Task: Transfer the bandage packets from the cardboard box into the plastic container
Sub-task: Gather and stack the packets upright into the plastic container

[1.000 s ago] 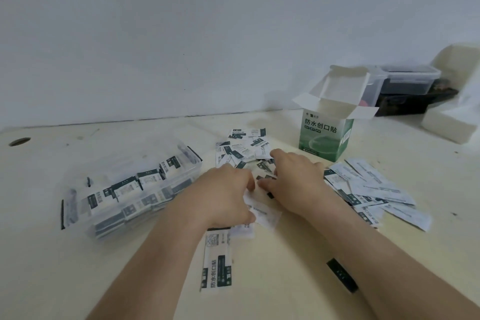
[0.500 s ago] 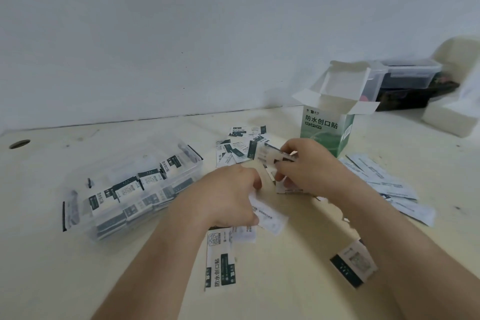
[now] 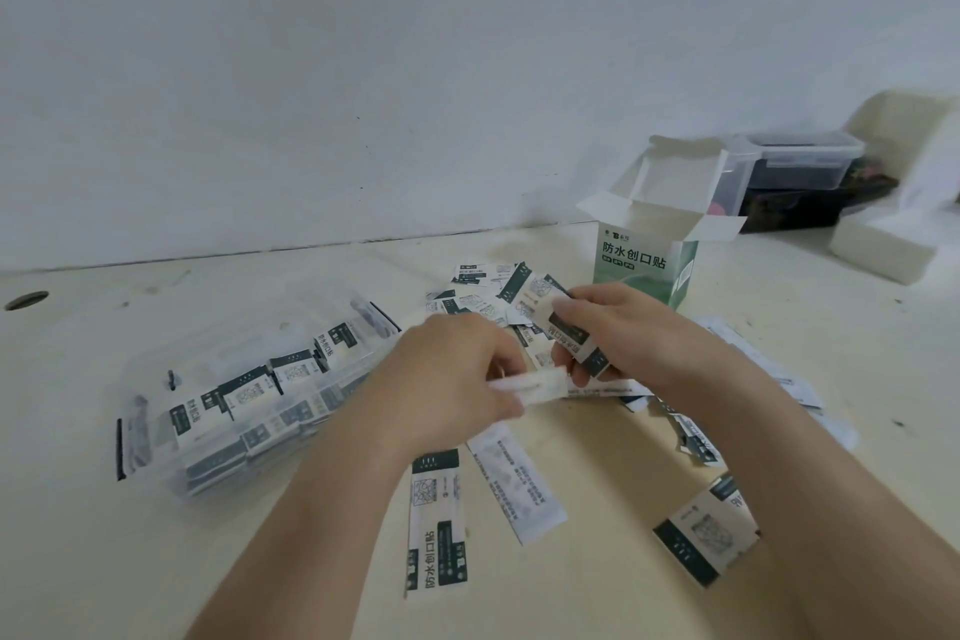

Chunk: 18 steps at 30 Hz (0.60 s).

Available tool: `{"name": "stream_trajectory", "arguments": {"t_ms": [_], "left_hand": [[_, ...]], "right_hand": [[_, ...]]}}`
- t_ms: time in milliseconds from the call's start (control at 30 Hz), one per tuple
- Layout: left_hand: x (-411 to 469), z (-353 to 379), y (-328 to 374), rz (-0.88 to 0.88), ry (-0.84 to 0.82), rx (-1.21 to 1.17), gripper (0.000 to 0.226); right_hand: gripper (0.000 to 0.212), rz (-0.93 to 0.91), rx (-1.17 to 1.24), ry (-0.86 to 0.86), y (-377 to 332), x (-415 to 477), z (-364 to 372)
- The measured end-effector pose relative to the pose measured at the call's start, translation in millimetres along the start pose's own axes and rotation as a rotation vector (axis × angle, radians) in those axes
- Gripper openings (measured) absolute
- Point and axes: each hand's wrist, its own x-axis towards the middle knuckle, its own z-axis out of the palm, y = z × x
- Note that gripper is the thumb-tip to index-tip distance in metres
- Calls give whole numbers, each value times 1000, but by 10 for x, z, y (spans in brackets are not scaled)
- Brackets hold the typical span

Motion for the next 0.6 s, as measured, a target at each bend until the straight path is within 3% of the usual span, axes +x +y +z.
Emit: {"name": "stream_trajectory", "arguments": {"t_ms": [100, 200, 367, 433, 533, 600], "left_hand": [[-30, -73, 0, 76, 10, -94, 12], [-4, -3, 0, 112, 37, -31, 18], [35, -3, 8, -3, 456, -269, 21], [29, -36, 32, -14, 602, -338, 19], [23, -64, 49, 110, 843, -413, 24], [35, -36, 56, 218, 925, -242, 32]], "right_hand": [[43, -31, -76, -88, -63, -94, -3], [48, -60, 52, -238, -51, -101, 81], [37, -98, 255, -280, 35, -11, 68], [32, -78, 365, -202, 29, 7, 66], [25, -32, 568, -82, 16, 17, 86], [25, 4, 714, -102, -12, 18, 112]]}}
